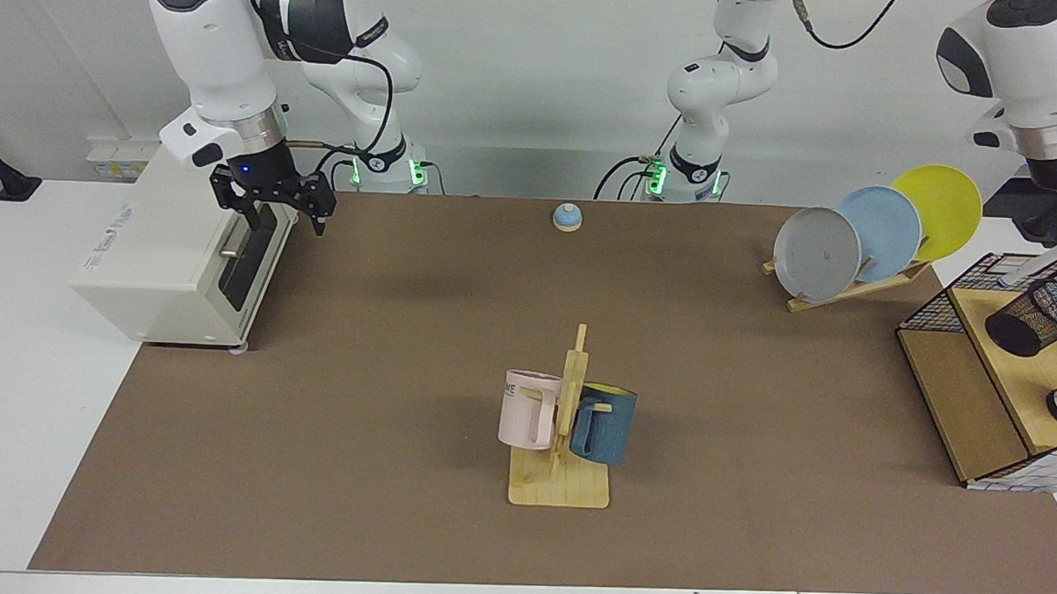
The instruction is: Put markers into pen holder
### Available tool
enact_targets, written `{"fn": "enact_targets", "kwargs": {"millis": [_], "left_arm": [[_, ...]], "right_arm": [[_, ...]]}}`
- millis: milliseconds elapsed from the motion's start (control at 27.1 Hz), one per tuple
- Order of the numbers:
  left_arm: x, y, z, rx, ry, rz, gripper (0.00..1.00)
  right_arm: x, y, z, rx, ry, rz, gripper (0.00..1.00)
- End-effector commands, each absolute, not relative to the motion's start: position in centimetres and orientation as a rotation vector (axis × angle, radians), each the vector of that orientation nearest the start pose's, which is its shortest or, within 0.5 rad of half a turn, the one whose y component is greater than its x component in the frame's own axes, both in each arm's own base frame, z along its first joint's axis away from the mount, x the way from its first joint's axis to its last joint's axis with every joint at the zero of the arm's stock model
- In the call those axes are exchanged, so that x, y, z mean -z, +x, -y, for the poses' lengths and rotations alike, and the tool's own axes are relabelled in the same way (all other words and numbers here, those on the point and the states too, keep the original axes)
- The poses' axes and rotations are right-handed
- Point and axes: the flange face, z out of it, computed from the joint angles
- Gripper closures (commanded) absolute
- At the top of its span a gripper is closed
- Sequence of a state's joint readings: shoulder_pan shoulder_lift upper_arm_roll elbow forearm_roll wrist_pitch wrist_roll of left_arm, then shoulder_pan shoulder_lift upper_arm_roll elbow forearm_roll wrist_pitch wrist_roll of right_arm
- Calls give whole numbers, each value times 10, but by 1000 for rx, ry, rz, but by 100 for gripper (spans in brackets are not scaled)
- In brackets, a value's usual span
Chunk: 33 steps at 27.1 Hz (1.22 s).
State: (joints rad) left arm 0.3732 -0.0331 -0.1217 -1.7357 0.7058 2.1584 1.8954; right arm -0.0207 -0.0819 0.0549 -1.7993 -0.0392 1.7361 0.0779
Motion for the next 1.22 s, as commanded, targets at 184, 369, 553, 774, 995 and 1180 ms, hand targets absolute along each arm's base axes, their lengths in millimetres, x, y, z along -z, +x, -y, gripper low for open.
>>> {"fn": "enact_targets", "kwargs": {"millis": [184, 369, 553, 774, 995, 1180], "left_arm": [[-633, 578, -232, -506, -1234, -1987, 100], [-628, 578, -247, -495, -1217, -1987, 100], [-624, 581, -253, -482, -1213, -1984, 100], [-607, 584, -269, -474, -1226, -1990, 100], [-600, 585, -265, -489, -1228, -2019, 100], [-598, 586, -261, -486, -1232, -2030, 54]], "right_arm": [[-579, 536, -15, 66, -3186, -89, 0], [-579, 536, -15, 66, -3186, -89, 0], [-579, 536, -15, 66, -3186, -87, 0], [-579, 536, -15, 66, -3186, -89, 0], [-579, 536, -14, 66, -3186, -92, 0], [-580, 536, -14, 68, -3186, -92, 0]]}}
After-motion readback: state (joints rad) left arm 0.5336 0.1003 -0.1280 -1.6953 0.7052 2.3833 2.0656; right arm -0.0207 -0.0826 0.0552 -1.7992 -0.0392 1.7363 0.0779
